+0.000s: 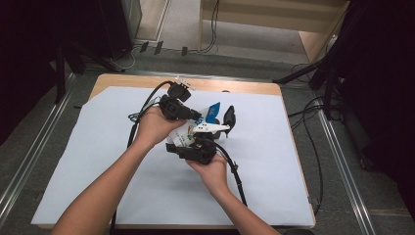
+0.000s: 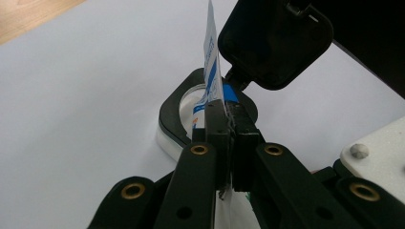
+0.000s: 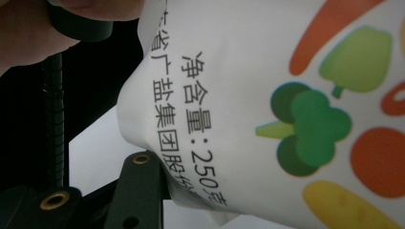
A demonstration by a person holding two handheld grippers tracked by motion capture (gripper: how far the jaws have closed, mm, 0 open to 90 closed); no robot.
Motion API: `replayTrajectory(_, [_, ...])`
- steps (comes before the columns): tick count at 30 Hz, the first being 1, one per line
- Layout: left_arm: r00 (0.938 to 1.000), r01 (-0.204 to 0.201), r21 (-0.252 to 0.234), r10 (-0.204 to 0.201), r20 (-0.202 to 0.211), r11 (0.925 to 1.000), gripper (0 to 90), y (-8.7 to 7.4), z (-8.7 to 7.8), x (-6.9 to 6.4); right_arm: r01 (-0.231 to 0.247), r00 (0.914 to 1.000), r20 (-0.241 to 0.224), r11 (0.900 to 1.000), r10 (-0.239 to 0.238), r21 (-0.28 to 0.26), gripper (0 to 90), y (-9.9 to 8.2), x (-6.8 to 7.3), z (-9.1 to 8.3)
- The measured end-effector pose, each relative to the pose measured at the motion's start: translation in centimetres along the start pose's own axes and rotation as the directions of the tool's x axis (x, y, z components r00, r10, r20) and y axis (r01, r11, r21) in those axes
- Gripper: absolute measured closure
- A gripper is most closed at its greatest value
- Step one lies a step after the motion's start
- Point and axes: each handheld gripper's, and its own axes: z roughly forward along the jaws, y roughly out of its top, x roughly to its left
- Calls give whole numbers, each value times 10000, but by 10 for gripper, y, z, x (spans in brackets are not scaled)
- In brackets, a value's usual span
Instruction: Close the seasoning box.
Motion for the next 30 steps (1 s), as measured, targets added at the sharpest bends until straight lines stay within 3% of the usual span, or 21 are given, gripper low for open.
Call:
replayTrajectory(10, [10000,68,-25,-68,-1,10000,900,0,0,1,269,9996,63,9996,-269,19,550,-1,2,2])
replayTrajectory(15, [9999,110,-32,-110,28,9999,900,0,0,1,405,9990,160,9991,-406,90,567,-1,2,2])
replayTrajectory(20, [10000,65,-31,-65,41,10000,900,1,0,0,131,9998,125,9999,-131,1,613,-1,1,0])
replayTrajectory(30, [10000,-40,11,40,17,10000,900,3,-1,-2,-153,9998,-93,9997,152,-172,618,0,0,-1])
